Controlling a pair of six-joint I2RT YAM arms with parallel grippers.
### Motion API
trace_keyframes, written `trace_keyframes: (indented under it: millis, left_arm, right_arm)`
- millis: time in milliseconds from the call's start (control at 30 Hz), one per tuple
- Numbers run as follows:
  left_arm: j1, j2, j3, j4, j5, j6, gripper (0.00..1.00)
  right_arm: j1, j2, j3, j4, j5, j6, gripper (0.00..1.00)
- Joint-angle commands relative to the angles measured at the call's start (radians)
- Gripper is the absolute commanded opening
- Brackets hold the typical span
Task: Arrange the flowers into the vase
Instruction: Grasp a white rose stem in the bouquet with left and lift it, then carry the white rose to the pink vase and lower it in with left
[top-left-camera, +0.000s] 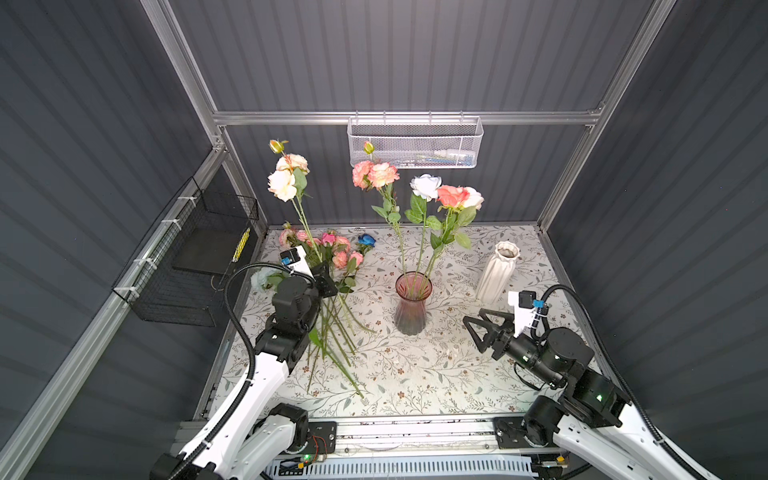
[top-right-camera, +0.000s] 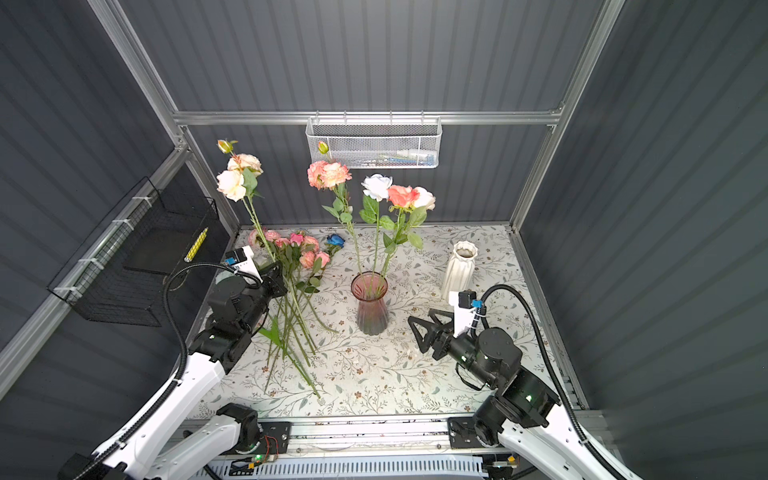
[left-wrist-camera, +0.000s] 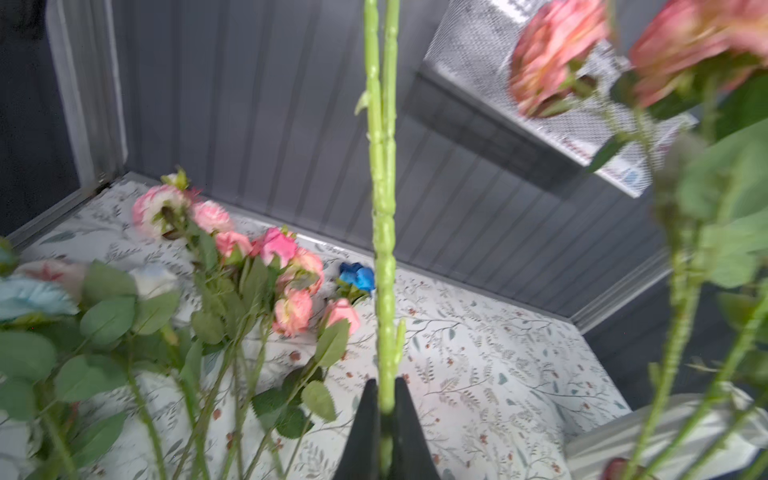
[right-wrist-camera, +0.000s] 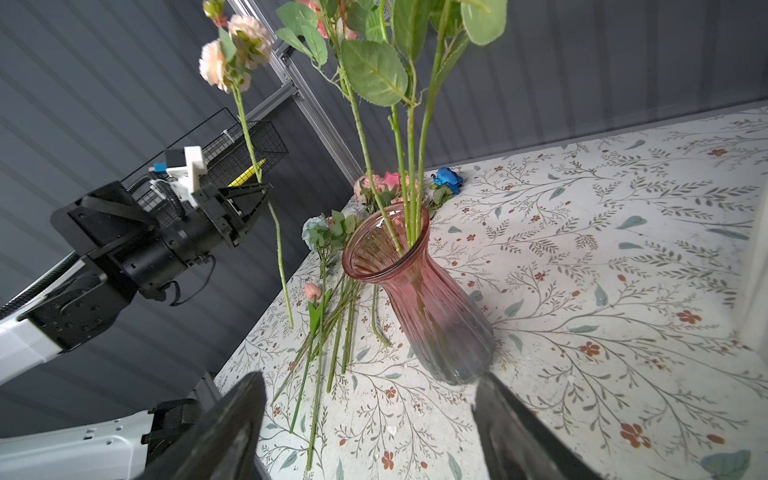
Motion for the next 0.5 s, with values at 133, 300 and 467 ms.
trace_keyframes:
  millis: [133, 300, 467]
  left_arm:
    - [-0.253, -0.031, 0.200, 0.034, 0.060, 0.111, 0.00]
    - [-0.454, 0.073, 0.298, 0.134, -0.017, 0.235, 0.00]
    - [-0.515, 0.235, 0.403, 0.227, -0.043, 0.314, 0.00]
  right_arm:
    - [-0.003, 0.005, 0.054, 0.007, 0.010, -0.034, 0.81]
    - [-0.003, 0.010, 0.077, -0.001, 0.013, -0.042, 0.81]
    - [-0.003, 0.007, 0.082, -0.006, 0.010, -0.040, 0.81]
